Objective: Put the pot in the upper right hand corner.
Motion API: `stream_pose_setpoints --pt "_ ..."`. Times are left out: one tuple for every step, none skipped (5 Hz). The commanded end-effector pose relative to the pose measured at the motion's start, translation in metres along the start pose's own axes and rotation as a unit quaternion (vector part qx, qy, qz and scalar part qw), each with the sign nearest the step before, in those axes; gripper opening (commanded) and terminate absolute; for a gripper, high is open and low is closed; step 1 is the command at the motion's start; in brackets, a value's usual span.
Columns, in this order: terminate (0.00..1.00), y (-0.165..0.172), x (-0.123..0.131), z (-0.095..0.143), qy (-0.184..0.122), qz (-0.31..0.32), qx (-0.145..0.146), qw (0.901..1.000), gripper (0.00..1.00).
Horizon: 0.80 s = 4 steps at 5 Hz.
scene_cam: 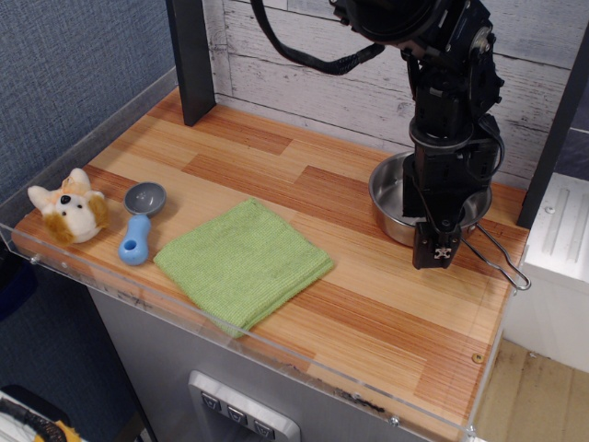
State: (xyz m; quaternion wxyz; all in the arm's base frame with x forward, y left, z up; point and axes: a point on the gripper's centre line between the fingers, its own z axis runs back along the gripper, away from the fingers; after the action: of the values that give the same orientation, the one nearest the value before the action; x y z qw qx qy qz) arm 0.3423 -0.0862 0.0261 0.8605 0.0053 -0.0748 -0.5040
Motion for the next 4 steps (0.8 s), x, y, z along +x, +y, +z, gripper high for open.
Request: stream_pose_setpoints --pt "0.00 0.026 -0.019 0.062 -0.036 0.065 0.019 0.9970 1.00" --pt "0.00 0.033 -0.039 0.089 -0.052 0.102 0.040 0.9927 1.00" --pt "0.00 0.032 -0.047 0.113 -0.055 0.120 0.051 0.9899 1.00" --pt "0.00 0.032 -0.056 0.134 -0.043 0.131 0.066 0.9883 1.00"
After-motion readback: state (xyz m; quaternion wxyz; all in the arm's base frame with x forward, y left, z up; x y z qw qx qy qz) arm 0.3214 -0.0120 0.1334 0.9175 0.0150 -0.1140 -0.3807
